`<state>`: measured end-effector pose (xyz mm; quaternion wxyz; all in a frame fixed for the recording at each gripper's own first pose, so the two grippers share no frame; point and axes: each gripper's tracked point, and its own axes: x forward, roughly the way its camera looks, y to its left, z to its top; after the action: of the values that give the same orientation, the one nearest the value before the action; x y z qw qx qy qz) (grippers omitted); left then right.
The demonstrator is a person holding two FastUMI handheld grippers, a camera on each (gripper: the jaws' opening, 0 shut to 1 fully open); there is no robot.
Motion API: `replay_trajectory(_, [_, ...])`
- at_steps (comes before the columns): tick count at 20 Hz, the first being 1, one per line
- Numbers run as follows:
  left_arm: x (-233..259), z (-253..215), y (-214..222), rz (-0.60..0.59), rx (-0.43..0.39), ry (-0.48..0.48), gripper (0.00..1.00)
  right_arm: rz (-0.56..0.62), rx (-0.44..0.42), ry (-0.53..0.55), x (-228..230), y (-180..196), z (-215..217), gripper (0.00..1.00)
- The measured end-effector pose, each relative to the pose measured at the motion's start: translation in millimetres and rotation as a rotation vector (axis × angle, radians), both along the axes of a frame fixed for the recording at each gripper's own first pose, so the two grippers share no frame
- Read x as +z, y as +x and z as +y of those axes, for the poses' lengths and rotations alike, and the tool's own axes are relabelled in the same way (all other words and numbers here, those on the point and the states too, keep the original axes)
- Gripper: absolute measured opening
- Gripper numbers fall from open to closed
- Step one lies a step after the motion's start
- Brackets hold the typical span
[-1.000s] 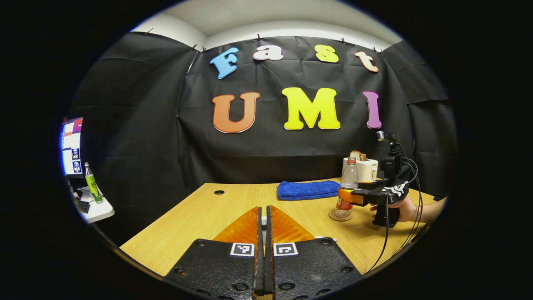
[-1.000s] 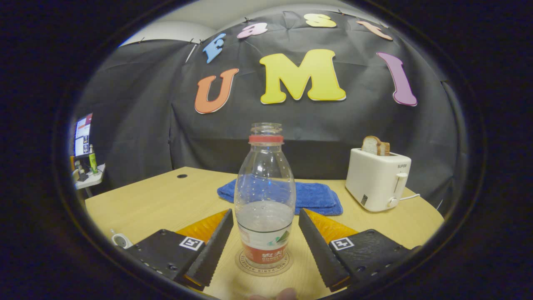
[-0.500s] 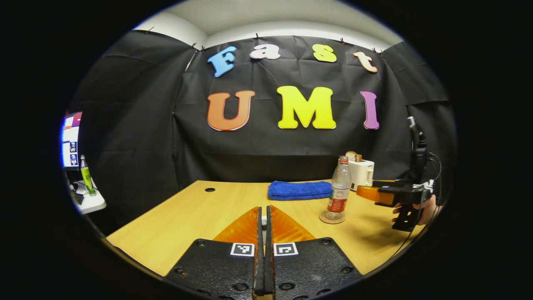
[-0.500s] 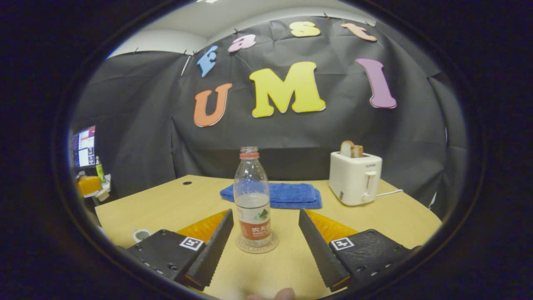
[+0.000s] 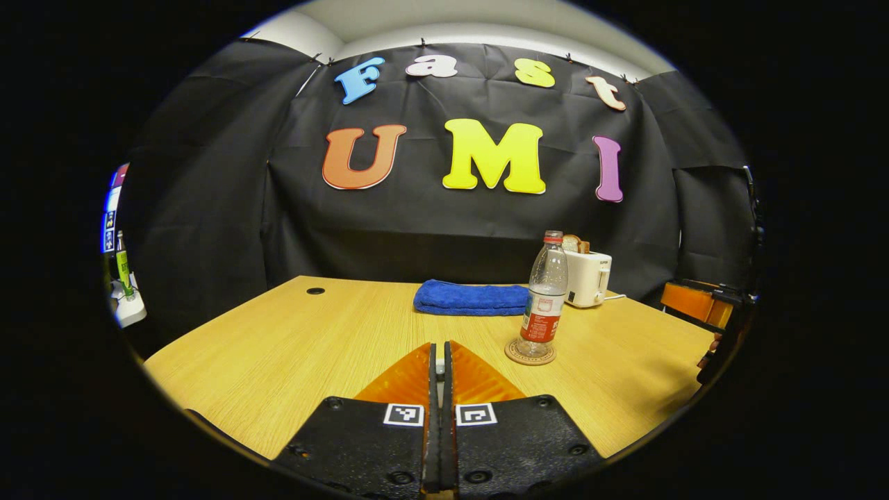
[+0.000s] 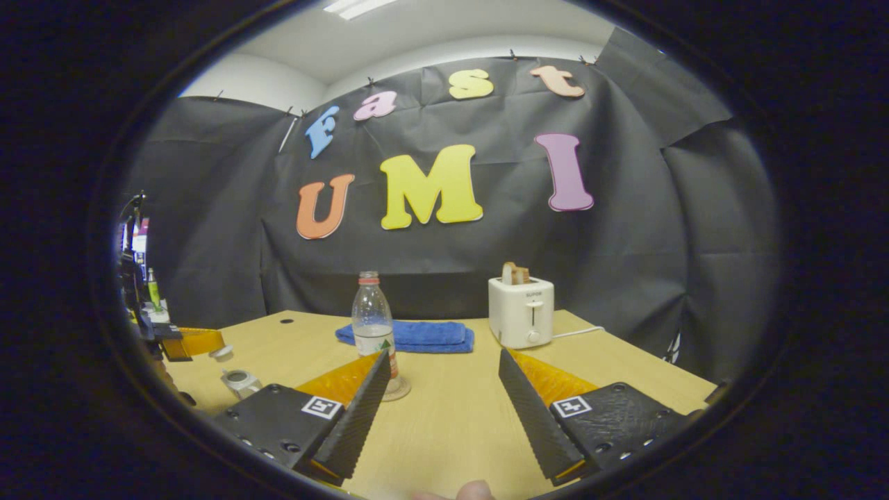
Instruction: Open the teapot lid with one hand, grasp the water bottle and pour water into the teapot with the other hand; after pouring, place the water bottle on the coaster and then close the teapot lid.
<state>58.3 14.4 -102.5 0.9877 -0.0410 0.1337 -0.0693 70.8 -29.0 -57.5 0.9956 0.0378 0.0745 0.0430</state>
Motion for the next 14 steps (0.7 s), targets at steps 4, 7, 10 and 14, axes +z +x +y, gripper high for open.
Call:
replay_trajectory(4, [-12,-2,0,0.028,0.004,-0.012,0.03,0.032,-0.010,0.025,-13,0,-8,0.95])
replay_trajectory(7, [-20,-2,-1,0.048,0.010,-0.009,0.03,0.045,-0.003,0.029,-18,-2,-6,0.92])
replay_trajectory(10, [-24,-4,-1,0.053,0.008,-0.011,0.03,0.048,-0.002,0.026,-20,-2,-7,0.92])
replay_trajectory(14, [-24,-6,-3,0.052,0.008,0.001,0.03,0.052,0.001,0.031,-22,-2,-7,0.92])
